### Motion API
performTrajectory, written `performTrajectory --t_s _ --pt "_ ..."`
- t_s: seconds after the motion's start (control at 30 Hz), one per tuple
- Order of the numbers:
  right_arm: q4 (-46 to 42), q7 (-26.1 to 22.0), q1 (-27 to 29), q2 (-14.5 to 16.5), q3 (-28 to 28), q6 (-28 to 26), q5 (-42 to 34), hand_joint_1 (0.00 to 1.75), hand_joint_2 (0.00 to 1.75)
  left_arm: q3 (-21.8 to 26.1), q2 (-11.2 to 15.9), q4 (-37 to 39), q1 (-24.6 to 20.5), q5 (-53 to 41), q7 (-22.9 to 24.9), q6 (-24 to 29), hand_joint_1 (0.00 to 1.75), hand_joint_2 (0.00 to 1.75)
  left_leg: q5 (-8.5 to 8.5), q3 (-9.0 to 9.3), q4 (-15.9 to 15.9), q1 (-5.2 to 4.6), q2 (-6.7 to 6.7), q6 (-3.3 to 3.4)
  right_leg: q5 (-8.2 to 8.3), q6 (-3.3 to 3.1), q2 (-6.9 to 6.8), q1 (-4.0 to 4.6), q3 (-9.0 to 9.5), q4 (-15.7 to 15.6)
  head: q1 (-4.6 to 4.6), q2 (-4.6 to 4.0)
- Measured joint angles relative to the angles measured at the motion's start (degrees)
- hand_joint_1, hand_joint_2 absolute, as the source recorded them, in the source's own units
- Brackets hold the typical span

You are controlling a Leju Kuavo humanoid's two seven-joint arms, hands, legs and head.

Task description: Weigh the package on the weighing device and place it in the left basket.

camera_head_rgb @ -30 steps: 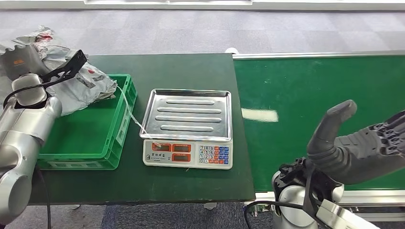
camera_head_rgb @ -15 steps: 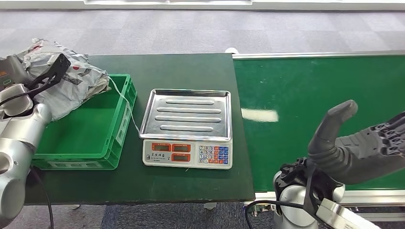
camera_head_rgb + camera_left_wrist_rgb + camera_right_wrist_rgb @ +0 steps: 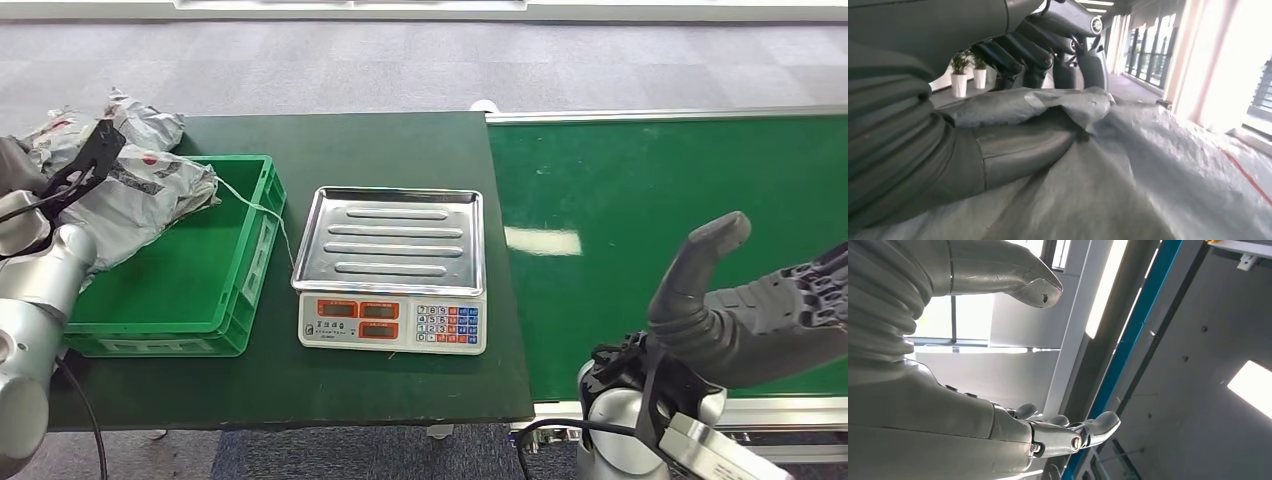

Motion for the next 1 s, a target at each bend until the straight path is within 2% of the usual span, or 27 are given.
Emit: performTrajectory --t_s 0.2,0.37,0.67,1.0 --pt "0.0 0.0 0.4 0.0 -0.5 0.0 0.7 0.0 1.75 5.8 -1.2 -0.4 2.1 6.5 -8.1 7.8 0.0 0.0 -0.01 0.0 0.0 0.0 0.01 -0.01 0.0 0.0 0.04 0.01 -0.03 0.0 0.0 0.0" --pt "0.0 0.0 0.8 -0.1 -0.8 0.0 1.0 0.0 1.75 9.9 -2.5 -1.1 2.4 10.3 -13.2 7.2 0.0 0.0 -0.01 0.0 0.0 0.0 0.01 -0.01 0.0 0.0 0.05 0.0 -0.03 0.0 0.01 0.0" --pt "0.0 0.0 1.2 -0.1 -0.9 0.0 1.0 0.0 1.75 13.7 -4.3 -2.3 2.4 12.2 -15.8 6.7 0.0 0.0 -0.01 0.0 0.0 0.0 0.01 -0.01 0.0 0.0 0.05 0.01 -0.02 0.0 0.01 0.0" --pt "0.0 0.0 1.7 -0.2 -1.0 0.0 1.1 0.0 1.75 15.6 -5.2 -3.2 2.4 13.1 -18.4 7.1 0.0 0.0 -0.01 0.0 0.0 0.0 0.0 -0.01 0.0 0.0 0.05 0.01 -0.01 0.0 0.0 0.0"
